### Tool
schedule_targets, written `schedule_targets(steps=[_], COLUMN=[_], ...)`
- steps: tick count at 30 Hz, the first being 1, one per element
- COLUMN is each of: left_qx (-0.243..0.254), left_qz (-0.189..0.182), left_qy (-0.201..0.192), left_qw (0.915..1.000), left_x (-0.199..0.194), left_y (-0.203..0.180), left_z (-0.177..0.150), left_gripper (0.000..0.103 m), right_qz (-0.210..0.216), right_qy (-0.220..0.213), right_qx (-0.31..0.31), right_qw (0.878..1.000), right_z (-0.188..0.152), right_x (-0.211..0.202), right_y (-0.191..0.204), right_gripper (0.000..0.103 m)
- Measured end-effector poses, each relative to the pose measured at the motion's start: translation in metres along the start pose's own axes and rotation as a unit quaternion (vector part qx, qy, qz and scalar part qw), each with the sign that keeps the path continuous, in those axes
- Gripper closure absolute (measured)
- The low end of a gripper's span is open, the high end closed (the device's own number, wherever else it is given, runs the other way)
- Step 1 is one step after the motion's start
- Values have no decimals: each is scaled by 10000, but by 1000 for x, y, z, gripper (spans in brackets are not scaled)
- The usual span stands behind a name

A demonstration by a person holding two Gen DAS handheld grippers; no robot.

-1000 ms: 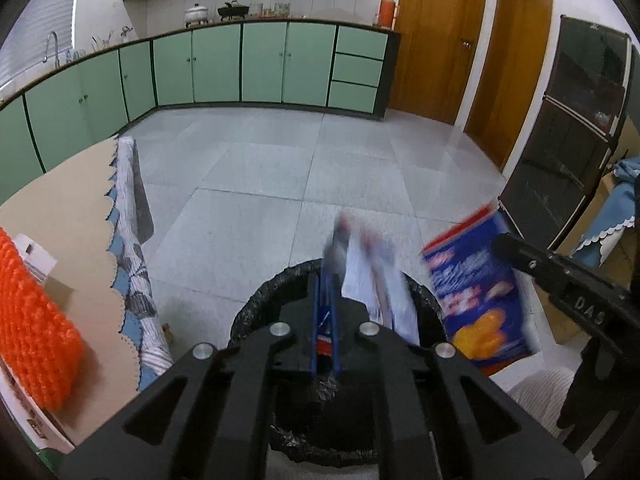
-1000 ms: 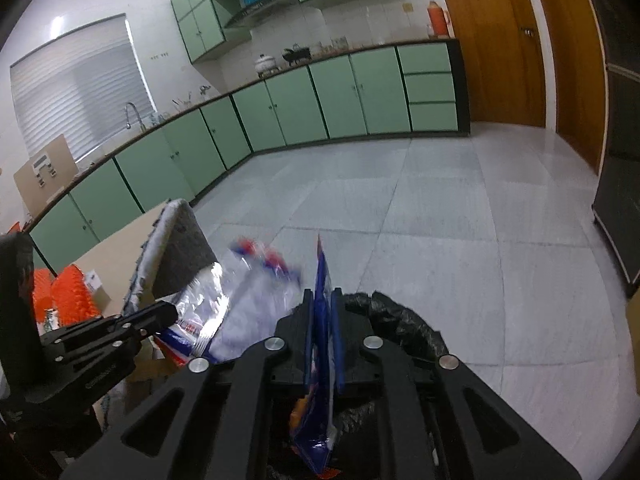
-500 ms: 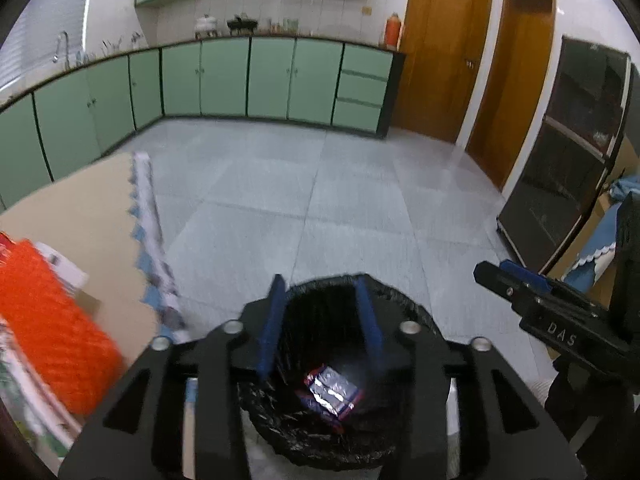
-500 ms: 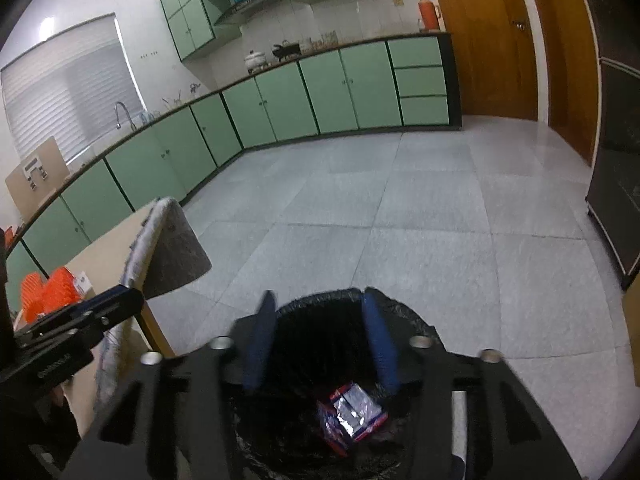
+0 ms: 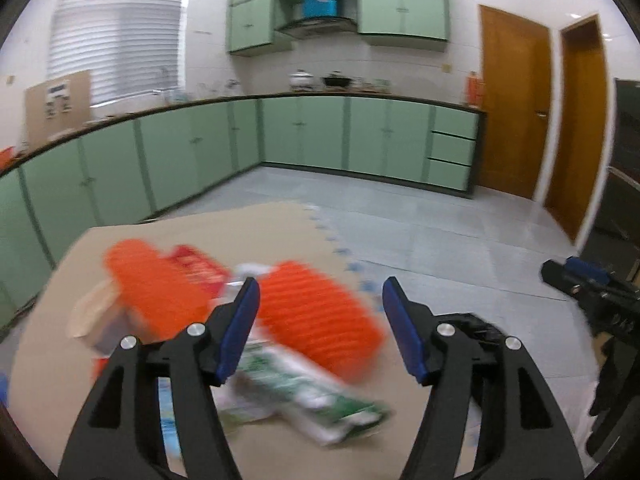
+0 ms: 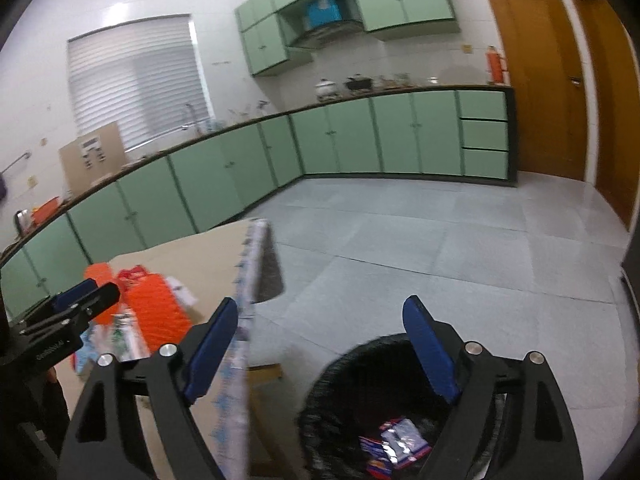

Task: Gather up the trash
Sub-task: 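Return both tools to the table of remaining trash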

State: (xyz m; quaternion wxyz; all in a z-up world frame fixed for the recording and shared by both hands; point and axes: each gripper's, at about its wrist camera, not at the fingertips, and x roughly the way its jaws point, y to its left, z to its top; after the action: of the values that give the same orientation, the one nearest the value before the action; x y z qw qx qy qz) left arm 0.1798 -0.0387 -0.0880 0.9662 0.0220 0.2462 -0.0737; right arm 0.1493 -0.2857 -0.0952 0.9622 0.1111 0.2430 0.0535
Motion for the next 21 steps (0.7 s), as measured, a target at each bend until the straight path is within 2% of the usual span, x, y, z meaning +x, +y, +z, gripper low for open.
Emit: schedule_targets(steps=[3,7,15,21], left_qx=[-23,-58,-306,-354], left_qz=[510,912,1122,1148], left_qy=[-56,24,223,245], left_qw=[9987,9958,9930,9925], left_x=[-13,-23,-36,-39], left_y=[31,59,93,100], left_z=[-9,-23,-43,-52], left_gripper=[39,39,39,37], right_qz=[303,566,1158,1302], right_qy=[109,270,582,878], right_qx=[-166,-408,-895,-1251], right_qw=[9993,9972,9875,9796], right_z=[-7,-17,-47,-62], right_x=[13,33,48,59], right_y=[32,66,124,149], right_gripper=[20,20,30,39])
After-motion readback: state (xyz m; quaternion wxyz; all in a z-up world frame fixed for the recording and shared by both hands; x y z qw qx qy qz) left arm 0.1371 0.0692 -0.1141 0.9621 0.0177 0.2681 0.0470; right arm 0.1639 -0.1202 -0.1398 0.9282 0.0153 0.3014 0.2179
